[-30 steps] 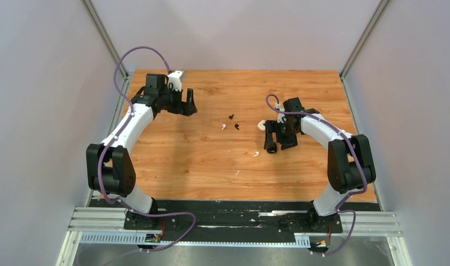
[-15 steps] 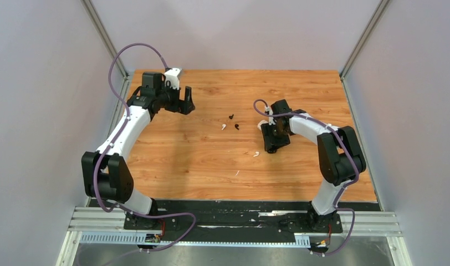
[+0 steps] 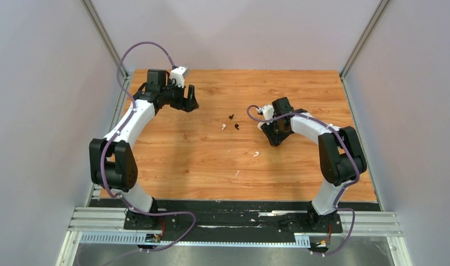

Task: Insert the wireless bluetooth earbuds into the charging case
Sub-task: Pick up the charging case at the center of the board.

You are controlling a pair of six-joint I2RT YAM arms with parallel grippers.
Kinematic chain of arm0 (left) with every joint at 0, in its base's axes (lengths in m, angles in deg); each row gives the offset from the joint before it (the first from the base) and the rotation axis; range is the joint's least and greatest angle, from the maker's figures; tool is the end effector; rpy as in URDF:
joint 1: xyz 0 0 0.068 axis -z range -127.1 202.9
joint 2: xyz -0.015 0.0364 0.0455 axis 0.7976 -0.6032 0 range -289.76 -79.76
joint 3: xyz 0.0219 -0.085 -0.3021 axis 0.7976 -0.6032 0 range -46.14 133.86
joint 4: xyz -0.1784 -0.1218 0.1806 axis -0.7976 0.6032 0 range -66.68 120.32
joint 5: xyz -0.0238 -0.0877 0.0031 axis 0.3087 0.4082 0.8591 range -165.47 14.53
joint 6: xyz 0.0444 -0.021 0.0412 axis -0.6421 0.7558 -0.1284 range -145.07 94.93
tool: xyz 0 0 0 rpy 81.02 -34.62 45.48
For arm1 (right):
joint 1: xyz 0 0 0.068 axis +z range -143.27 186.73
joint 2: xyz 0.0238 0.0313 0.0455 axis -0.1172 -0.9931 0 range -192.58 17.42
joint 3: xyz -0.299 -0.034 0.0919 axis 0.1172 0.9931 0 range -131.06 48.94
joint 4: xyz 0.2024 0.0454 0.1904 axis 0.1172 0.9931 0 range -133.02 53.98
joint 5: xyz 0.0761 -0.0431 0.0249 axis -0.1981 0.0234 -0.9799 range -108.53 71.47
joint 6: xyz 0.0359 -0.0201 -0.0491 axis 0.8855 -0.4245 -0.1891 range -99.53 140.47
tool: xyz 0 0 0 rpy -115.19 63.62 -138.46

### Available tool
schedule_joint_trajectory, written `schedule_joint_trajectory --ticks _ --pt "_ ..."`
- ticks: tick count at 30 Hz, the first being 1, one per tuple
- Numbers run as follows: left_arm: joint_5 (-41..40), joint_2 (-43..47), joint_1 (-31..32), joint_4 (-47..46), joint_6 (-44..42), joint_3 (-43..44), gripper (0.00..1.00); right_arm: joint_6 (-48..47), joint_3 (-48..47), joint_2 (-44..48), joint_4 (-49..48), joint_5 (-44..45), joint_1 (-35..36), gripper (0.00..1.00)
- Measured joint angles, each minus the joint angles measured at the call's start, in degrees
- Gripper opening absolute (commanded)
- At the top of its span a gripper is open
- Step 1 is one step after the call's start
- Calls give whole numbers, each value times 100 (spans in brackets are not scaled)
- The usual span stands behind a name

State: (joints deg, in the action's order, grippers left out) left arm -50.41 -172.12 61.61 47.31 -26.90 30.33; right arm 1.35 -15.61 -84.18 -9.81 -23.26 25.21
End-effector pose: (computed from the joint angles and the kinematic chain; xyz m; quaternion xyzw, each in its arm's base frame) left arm 0.3888 -0.0807 0.3286 0.1727 0.8721 -0.2210 0.4009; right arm 0.3516 0.1218 0.1854 -0.3239 0.9296 0.0397 0.1715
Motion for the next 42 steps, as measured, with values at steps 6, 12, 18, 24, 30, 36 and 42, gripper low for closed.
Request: schedule_joint_trajectory --ticks 6,12,18,24,30,36,42 --pt "1429 -605 151 -234 -153 883 86 -1755 -4 496 -507 -529 -291 0" --pt "2566 -1049 448 -1169 179 1596 87 -2933 -63 1440 -2098 -1250 -234 0" --pt "3252 -1720 557 -2096 1082 2223 85 -3849 144 1753 -4468 -1856 326 0" --pt "3169 -1794 758 -2730 1486 2227 78 -4277 162 1528 -5501 -2083 699 0" --pt "3152 -1794 1010 -2990 1504 2227 73 -4374 151 1425 -5665 -2079 704 0" --pt "3185 -1794 1040 -3025 1499 2229 69 -4146 -4 1340 -5668 -1996 750 0" --pt "3185 -1797 1064 -2990 1473 2374 66 -4013 -76 1340 -5702 -1917 772 1"
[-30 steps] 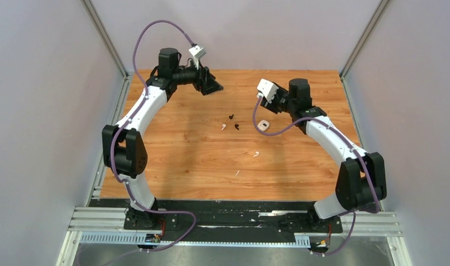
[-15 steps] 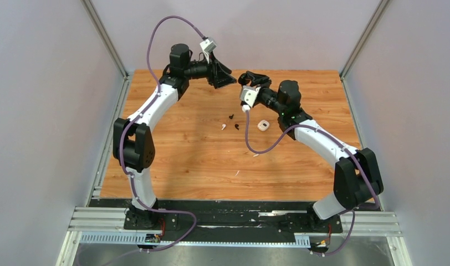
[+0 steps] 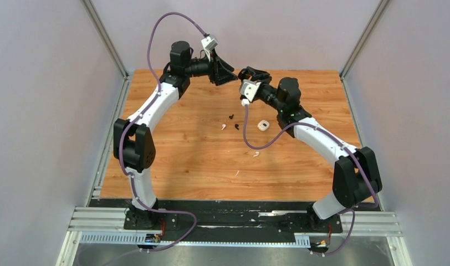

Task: Insert the wireless bluetooth earbuds into the charging case
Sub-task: Pick up the charging case at the center of the board.

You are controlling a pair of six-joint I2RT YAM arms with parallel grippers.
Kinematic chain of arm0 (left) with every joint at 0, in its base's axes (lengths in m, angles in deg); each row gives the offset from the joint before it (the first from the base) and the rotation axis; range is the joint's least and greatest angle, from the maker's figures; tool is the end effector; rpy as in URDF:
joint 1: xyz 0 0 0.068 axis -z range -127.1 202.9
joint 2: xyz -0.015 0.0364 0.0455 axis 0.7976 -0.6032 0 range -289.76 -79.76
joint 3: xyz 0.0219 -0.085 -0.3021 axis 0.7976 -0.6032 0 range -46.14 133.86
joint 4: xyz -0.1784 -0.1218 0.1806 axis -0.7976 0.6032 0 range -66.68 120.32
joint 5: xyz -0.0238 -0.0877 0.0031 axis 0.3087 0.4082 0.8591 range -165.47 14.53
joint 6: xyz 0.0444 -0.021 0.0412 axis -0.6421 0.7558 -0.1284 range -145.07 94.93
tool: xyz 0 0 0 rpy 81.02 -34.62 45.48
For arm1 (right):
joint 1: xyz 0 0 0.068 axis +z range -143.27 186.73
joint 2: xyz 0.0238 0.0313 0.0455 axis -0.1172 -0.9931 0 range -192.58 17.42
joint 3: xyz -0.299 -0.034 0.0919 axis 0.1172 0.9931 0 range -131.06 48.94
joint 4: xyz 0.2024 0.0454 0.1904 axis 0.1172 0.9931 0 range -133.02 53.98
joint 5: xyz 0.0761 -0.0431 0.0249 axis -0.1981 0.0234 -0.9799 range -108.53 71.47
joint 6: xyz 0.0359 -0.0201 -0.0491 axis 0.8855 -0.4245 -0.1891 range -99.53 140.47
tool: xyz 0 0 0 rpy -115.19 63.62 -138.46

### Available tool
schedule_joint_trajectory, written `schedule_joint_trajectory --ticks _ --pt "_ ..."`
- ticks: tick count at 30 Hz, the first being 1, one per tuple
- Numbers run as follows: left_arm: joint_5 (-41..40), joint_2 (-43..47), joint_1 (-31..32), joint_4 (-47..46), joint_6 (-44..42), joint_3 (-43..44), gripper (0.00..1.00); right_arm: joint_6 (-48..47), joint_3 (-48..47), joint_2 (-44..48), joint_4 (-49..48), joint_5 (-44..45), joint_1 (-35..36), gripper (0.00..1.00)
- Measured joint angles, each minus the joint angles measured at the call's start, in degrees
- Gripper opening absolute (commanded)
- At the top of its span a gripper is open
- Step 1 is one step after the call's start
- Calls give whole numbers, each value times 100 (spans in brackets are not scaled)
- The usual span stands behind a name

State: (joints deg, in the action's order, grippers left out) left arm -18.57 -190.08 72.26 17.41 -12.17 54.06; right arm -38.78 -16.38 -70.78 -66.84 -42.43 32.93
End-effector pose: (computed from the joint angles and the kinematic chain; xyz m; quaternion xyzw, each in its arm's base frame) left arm 0.4582 -0.2050 0.4061 0.3600 0.6249 -0.5015 0.4779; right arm 0.3486 0.1939 0.3740 -0.5739 0.4039 -0.0591 0.7099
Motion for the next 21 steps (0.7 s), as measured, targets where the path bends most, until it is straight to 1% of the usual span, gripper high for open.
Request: schedule_joint_trajectory --ticks 2,4,6,10,14,21 --pt "15 0 31 9 -20 103 66 28 -15 0 -22 44 0 2" --pt "68 0 66 -17 -31 181 70 72 -26 -2 -7 44 2 1" --pt "175 0 114 -55 -50 229 71 133 -46 -26 -7 52 22 1" --pt "293 -37 170 -26 -127 343 63 267 -63 -70 0 105 37 1" --pt "238 -98 199 22 -173 422 58 369 -63 -72 -17 114 37 2" --pt "129 -278 245 179 -238 566 55 446 -63 -81 -48 195 35 3"
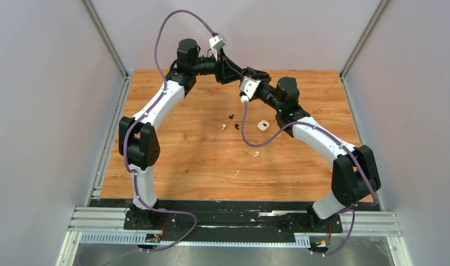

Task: Insert the wireless bluetooth earbuds into the charging case
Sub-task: Pick up the charging case at the center of the board.

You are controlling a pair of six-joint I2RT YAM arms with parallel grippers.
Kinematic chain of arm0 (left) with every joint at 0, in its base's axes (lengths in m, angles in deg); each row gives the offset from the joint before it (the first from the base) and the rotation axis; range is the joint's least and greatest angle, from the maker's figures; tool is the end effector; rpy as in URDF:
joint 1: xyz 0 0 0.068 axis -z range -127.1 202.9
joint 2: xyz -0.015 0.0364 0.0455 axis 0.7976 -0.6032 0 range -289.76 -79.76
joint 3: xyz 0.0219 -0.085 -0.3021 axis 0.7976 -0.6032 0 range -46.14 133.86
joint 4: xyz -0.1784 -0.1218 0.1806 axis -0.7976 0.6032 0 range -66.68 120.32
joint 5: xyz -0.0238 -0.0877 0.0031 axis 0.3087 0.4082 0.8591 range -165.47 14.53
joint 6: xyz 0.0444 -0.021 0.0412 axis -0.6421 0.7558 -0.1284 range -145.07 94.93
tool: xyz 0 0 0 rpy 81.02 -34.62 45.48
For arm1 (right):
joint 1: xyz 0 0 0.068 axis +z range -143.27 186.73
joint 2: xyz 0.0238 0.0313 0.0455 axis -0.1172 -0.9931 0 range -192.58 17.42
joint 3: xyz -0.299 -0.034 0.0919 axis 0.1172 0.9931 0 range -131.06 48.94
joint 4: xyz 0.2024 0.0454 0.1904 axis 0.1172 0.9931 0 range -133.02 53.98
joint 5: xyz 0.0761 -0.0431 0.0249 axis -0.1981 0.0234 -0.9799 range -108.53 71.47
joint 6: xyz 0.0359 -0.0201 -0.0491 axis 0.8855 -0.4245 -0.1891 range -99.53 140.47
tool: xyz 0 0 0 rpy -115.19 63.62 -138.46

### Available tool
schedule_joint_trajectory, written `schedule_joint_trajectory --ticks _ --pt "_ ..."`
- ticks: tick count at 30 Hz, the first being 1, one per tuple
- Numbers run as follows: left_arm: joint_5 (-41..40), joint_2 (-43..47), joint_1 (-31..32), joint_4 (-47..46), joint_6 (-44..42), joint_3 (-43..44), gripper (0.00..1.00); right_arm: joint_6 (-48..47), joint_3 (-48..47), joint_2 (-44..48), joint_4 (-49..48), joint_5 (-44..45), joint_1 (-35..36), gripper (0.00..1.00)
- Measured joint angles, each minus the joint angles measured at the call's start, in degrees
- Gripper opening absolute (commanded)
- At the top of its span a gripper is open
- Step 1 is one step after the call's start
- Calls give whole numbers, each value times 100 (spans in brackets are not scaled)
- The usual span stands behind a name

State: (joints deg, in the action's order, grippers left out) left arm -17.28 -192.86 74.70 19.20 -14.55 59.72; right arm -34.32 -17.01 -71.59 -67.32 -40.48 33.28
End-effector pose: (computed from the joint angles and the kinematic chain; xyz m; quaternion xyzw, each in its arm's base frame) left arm 0.4600 -0.2293 0.4163 0.3950 0.5986 -0.5064 0.4788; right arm 0.3524 0.1968 0.3739 -0.5507 0.4321 -0.0420 0.7129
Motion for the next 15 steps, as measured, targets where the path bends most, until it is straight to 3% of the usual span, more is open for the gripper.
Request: schedule_joint_trajectory --ticks 7,11,12,14,15 --pt "-55 -109 111 63 -48 85 49 55 0 -4 -4 24 -4 3" --pt "-42 -164 149 96 -48 157 38 76 0 -4 -13 63 -9 6" --pt "-42 -166 149 96 -44 160 32 79 0 -4 -11 79 -11 15" --pt "-33 -166 146 94 -48 168 21 107 0 -4 -11 96 -15 44" --pt "-4 -166 144 87 -57 168 16 127 0 -4 -9 96 -17 53"
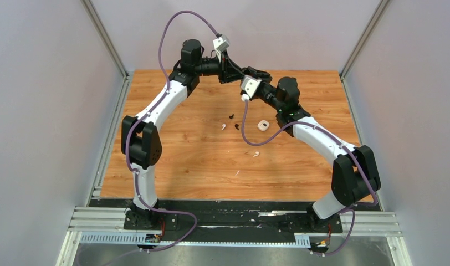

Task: Insert the wireless bluetooth earbuds into the charging case
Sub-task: Pick up the charging case at the center of the board.

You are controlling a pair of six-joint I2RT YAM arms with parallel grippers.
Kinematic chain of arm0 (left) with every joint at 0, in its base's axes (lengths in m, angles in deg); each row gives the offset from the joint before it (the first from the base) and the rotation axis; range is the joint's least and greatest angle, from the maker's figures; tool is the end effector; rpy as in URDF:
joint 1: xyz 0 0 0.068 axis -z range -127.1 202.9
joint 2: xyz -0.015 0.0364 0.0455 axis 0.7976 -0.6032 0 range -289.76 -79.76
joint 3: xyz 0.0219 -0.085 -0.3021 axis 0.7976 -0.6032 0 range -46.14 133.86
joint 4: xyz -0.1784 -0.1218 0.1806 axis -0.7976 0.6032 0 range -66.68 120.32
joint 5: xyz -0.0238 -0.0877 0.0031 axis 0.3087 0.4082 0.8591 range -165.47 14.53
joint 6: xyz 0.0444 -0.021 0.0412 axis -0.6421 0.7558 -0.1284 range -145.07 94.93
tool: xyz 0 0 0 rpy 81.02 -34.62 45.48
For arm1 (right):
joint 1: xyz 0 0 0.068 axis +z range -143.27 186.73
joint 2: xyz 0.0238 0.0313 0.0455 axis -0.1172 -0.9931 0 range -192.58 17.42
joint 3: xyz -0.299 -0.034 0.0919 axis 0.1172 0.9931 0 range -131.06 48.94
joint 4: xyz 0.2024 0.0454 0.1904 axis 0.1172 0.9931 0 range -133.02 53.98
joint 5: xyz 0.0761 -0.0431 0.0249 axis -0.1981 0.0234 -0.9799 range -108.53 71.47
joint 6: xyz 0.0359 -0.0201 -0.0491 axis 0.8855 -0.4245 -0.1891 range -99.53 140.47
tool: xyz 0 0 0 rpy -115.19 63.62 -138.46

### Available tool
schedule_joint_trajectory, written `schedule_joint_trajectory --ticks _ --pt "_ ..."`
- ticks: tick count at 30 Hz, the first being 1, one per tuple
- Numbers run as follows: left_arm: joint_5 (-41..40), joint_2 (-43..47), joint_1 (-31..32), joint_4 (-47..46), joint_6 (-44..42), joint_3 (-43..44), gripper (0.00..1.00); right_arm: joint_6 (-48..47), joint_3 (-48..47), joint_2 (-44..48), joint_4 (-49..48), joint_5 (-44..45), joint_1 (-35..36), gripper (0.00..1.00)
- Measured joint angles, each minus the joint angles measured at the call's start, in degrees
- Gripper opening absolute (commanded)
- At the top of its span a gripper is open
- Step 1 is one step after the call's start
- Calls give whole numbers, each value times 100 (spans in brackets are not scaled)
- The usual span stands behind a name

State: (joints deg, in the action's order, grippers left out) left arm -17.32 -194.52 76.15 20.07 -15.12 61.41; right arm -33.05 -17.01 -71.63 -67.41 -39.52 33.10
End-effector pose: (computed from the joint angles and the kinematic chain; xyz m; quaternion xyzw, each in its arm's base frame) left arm 0.4615 -0.2441 0.4114 0.4033 0.5964 -0.5108 0.4699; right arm 0.3538 0.1952 0.3738 -0.5412 0.4434 -0.0412 0.7133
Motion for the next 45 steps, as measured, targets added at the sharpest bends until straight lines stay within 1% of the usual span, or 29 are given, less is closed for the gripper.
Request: schedule_joint_trajectory --ticks 1,2,3,4,6,10,13,15,17,19,21,24,28,34,37,38,45 --pt "13 0 0 0 4 0 8 20 0 0 9 0 -2 64" --pt "28 0 0 2 13 0 4 39 0 0 15 -11 -9 73" --pt "31 -2 2 2 -13 0 0 98 -2 0 35 -39 -15 80" --pt "22 -11 2 -4 -48 0 0 138 -24 0 118 -105 -13 85" --pt "31 -22 -2 7 -81 0 0 273 -157 0 509 -245 -20 92" --pt "114 -24 -92 133 -356 0 0 660 -817 0 1875 -713 -219 98" --pt "221 -24 -190 472 -909 9 0 1270 -1679 -59 3182 -1298 -778 97" --pt "278 -22 -256 850 -1486 0 0 1679 -2420 -273 3930 -1714 -1189 95" --pt "289 20 -308 1215 -2140 -105 0 2074 -3259 -608 4660 -2229 -1552 90" --pt "289 162 -341 1567 -2815 -387 0 2402 -3877 -944 5189 -2732 -1816 84" --pt "286 369 -374 1797 -3423 -800 0 2621 -4170 -1200 5580 -3220 -1893 81" --pt "297 656 -372 1945 -3954 -1314 0 2778 -4321 -1617 6052 -3858 -1801 81" --pt "358 863 -350 1821 -4050 -1572 0 2660 -4330 -2159 6481 -4238 -1526 83" --pt "549 885 -345 1593 -3869 -1561 0 2253 -4503 -2459 6736 -4325 -1132 79" --pt "634 885 -345 1530 -3744 -1532 0 2118 -4706 -2509 6736 -4336 -1005 69" --pt "654 885 -345 1513 -3711 -1521 0 2068 -4752 -2516 6730 -4321 -984 67" --pt "824 883 -345 1523 -3659 -1360 0 1926 -4898 -2739 6699 -4081 -964 62"
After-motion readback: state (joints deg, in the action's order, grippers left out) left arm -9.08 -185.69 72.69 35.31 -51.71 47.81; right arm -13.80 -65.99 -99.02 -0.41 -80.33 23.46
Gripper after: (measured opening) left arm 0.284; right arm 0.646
